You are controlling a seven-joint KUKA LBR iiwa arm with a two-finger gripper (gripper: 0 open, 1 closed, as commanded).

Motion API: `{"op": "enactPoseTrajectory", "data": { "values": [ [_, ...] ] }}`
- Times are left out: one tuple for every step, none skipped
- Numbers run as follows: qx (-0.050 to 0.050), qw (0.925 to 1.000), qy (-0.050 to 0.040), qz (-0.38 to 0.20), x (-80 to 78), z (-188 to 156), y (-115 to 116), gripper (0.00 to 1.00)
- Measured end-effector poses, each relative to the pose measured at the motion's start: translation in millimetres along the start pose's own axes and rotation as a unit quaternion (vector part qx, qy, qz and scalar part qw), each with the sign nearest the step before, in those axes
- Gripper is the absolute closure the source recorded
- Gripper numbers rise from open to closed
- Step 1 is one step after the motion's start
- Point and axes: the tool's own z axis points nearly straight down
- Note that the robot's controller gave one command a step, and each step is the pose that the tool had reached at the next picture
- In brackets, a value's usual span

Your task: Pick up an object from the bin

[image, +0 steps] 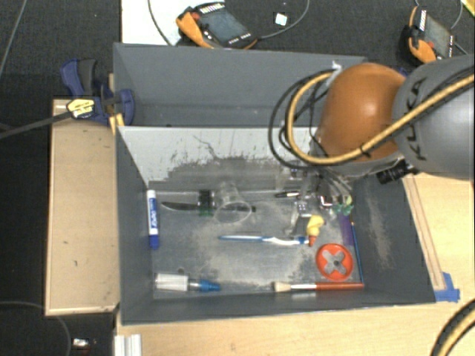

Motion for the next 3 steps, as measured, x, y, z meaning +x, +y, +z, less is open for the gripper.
{"op": "enactPoseTrajectory", "data": {
  "values": [
    [0.000, 1.0000, 0.0000, 0.000, 0.0, 0, 0, 1.00],
    [0.000, 1.0000, 0.0000, 0.000, 0.0, 0, 0, 1.00],
    [0.000, 0.9992, -0.0006, -0.039, 36.0, 40, -18, 1.00]
  ]
}}
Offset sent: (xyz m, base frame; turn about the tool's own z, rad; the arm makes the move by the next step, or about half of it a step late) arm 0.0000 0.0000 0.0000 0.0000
